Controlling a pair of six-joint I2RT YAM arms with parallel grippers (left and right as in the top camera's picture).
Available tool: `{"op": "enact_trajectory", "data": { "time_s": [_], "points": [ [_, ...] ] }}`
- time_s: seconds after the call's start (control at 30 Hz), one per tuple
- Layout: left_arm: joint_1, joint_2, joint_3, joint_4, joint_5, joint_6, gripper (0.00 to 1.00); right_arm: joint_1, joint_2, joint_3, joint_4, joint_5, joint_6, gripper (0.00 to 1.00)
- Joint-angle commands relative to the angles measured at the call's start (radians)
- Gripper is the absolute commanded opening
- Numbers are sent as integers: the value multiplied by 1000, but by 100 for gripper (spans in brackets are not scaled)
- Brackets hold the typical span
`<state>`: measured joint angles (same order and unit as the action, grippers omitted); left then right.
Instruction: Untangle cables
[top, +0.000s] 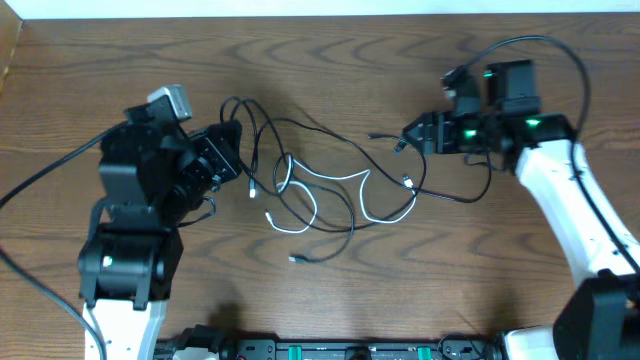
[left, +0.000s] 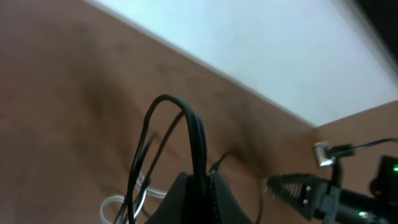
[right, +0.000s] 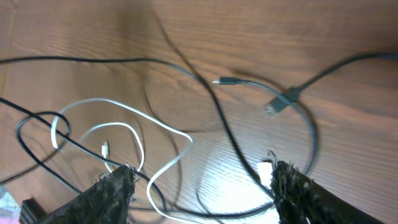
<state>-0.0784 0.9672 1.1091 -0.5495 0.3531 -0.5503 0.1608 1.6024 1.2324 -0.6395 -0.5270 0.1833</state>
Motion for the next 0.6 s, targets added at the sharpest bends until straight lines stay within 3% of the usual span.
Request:
{"op": "enact_trajectory", "data": {
  "time_s": [0.0, 0.33, 0.57],
  "points": [
    [5, 51, 10, -66, -56, -5, 7, 73, 60, 11, 21, 50, 89, 69],
    [5, 190, 10, -267, -183, -4, 7, 200, 203, 11, 106, 73, 291, 66],
    [5, 272, 10, -287, -190, 0, 7, 239, 251, 11, 120, 77, 310, 66]
  ]
}}
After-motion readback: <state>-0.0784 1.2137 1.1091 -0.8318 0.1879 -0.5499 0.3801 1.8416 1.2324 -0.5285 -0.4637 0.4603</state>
